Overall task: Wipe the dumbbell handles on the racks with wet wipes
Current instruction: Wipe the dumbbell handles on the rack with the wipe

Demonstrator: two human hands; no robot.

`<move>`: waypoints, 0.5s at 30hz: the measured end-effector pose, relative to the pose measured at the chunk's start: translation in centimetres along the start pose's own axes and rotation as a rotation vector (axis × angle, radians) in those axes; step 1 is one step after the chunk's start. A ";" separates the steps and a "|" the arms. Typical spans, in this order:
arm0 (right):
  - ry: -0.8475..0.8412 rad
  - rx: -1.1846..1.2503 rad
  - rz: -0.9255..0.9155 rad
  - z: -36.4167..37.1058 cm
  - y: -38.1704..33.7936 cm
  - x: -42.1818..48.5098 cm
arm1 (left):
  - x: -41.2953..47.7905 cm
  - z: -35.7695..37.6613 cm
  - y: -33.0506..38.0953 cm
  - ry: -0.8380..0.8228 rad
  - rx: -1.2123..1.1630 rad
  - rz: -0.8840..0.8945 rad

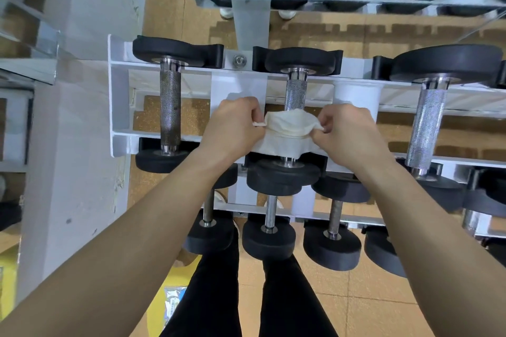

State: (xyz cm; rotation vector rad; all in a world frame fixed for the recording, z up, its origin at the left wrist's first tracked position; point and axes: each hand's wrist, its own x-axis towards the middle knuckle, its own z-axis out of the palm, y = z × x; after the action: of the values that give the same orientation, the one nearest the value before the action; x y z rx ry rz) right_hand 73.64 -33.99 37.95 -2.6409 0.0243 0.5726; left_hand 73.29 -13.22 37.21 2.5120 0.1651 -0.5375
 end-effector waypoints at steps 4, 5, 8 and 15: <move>0.053 -0.059 -0.038 0.9 -0.3 0.3 | 0.6 0.5 -0.2 -0.088 -0.063 0.013; 0.058 -0.070 -0.030 1.0 -0.1 0.7 | 0.7 0.5 0.0 -0.108 -0.145 0.036; 0.046 -0.119 -0.064 1.1 -0.3 1.9 | 0.8 0.7 0.5 -0.131 -0.397 0.059; -0.124 0.019 -0.084 1.6 -1.9 3.4 | 1.7 -0.2 1.7 -0.312 -1.047 -0.383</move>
State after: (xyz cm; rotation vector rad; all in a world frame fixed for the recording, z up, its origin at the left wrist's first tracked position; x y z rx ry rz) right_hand 76.31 -31.30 36.04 -2.5692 -0.1177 0.7030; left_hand 75.32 -14.50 37.47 1.3630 0.6290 -0.7348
